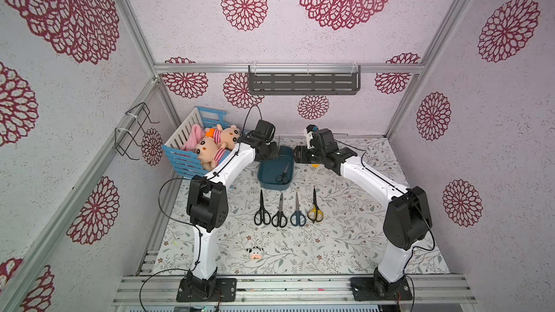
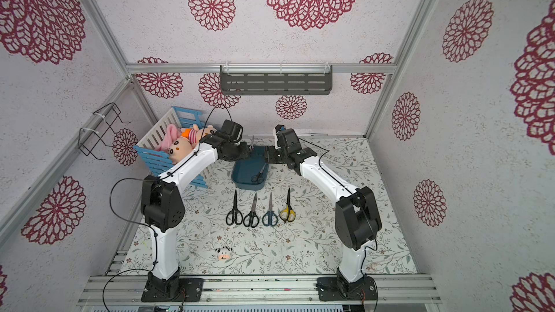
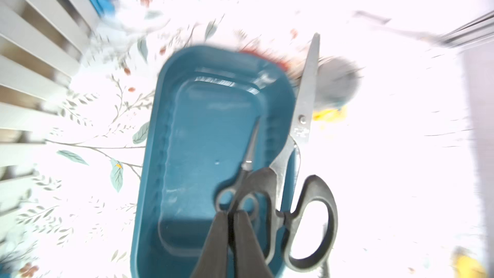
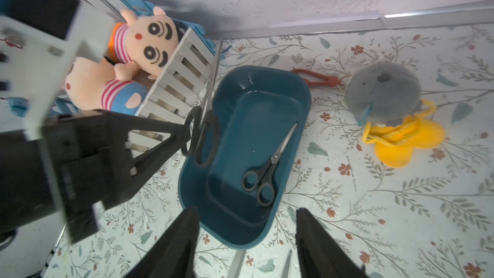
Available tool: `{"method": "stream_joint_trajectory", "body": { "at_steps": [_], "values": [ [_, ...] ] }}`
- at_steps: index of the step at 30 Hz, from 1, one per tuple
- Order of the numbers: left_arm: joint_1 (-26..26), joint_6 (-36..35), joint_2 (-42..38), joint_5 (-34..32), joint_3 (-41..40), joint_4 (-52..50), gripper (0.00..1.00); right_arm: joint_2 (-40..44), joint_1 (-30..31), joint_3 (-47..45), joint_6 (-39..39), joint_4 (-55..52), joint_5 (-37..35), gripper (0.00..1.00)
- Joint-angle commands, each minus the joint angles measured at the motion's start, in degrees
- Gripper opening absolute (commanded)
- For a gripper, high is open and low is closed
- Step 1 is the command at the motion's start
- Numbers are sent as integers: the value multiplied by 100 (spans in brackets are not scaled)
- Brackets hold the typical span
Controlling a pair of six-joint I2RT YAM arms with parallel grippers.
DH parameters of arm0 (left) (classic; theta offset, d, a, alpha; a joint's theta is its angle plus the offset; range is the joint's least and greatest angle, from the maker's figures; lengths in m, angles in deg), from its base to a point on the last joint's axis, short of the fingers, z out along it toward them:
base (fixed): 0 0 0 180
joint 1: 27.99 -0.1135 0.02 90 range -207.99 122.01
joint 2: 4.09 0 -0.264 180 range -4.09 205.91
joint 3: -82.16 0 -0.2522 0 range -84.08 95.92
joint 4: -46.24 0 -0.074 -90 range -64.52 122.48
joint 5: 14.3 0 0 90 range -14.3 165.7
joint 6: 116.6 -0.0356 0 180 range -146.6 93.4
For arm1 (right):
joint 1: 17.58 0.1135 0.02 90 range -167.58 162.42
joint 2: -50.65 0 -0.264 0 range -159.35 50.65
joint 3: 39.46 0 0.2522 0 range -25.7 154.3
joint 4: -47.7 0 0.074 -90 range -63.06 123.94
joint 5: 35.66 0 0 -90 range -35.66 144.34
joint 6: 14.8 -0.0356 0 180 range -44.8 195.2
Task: Take the scissors out of the storage box
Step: Pick up the scissors from the storage box.
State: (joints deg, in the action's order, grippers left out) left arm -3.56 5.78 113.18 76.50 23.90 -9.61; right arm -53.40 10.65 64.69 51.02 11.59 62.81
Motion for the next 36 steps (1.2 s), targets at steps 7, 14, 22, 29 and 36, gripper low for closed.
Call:
{"method": "stream_joint_trajectory", "body": {
  "at_steps": [7, 14, 22, 29, 36],
  "values": [
    [533, 352, -908, 123, -908, 488, 0, 393, 218, -391, -526, 959, 392, 63],
    [686, 443, -1235, 125, -1231, 646, 0, 523, 241, -889, -669, 1142, 438, 63],
    [840, 359, -1306, 359, -1262, 697, 0, 633, 241, -1013, -798, 1410, 784, 41],
    [871, 530, -1289, 425, -1432, 929, 0, 1028, 228, -1463, -891, 1524, 821, 16],
    [959, 619, -1451, 380, -1524, 1053, 24, 1462, 123, -1805, -970, 1367, 710, 6]
  ]
}}
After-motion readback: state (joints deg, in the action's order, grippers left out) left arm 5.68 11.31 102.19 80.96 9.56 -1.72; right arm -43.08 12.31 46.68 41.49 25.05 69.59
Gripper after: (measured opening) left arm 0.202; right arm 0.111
